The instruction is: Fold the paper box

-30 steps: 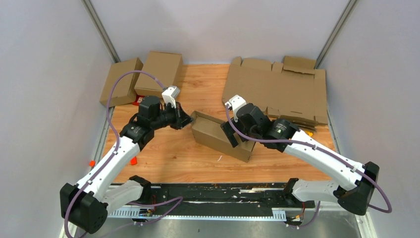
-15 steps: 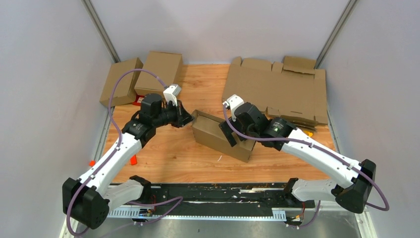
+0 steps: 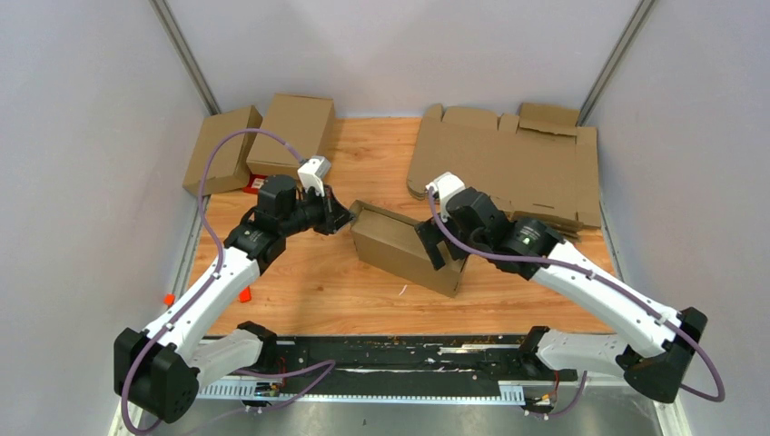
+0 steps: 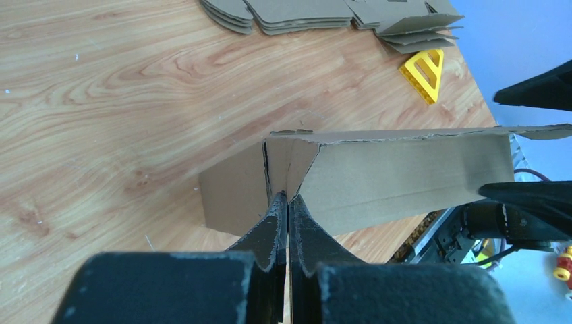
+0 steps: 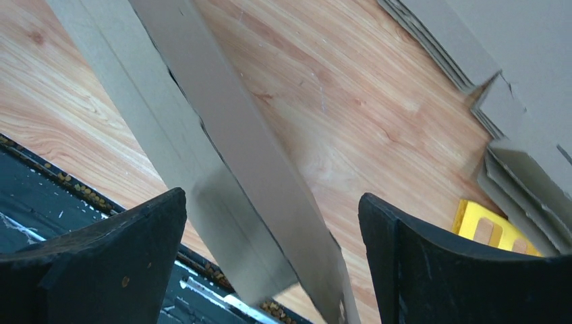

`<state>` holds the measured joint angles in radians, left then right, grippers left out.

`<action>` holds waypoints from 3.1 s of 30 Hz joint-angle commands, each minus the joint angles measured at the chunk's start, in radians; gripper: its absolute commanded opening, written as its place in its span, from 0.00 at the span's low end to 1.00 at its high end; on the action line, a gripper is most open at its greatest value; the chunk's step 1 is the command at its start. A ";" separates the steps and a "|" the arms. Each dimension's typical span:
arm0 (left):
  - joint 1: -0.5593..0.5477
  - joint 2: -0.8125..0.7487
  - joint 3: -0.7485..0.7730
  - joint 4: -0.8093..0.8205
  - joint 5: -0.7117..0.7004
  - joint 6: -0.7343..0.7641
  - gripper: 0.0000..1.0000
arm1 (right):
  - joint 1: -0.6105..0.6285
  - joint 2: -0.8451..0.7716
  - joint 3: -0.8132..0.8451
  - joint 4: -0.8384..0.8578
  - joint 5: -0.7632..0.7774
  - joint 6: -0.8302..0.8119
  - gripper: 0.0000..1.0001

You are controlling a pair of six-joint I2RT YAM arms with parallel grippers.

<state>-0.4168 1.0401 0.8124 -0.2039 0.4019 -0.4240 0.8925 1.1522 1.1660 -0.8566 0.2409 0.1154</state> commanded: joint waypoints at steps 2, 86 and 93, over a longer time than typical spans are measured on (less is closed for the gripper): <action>-0.002 -0.011 -0.015 -0.032 -0.036 0.021 0.00 | -0.032 -0.101 0.036 -0.129 0.019 0.081 0.96; -0.211 -0.101 -0.107 0.051 -0.281 -0.008 0.00 | 0.041 -0.020 -0.034 -0.395 0.322 1.027 0.00; -0.216 -0.122 -0.150 0.085 -0.280 0.000 0.00 | 0.070 -0.007 -0.099 -0.378 0.360 1.018 0.00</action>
<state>-0.6132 0.9310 0.7025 -0.1108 0.0830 -0.4286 0.9463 1.1179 1.1435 -1.1671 0.6495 1.1072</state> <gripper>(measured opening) 0.007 0.023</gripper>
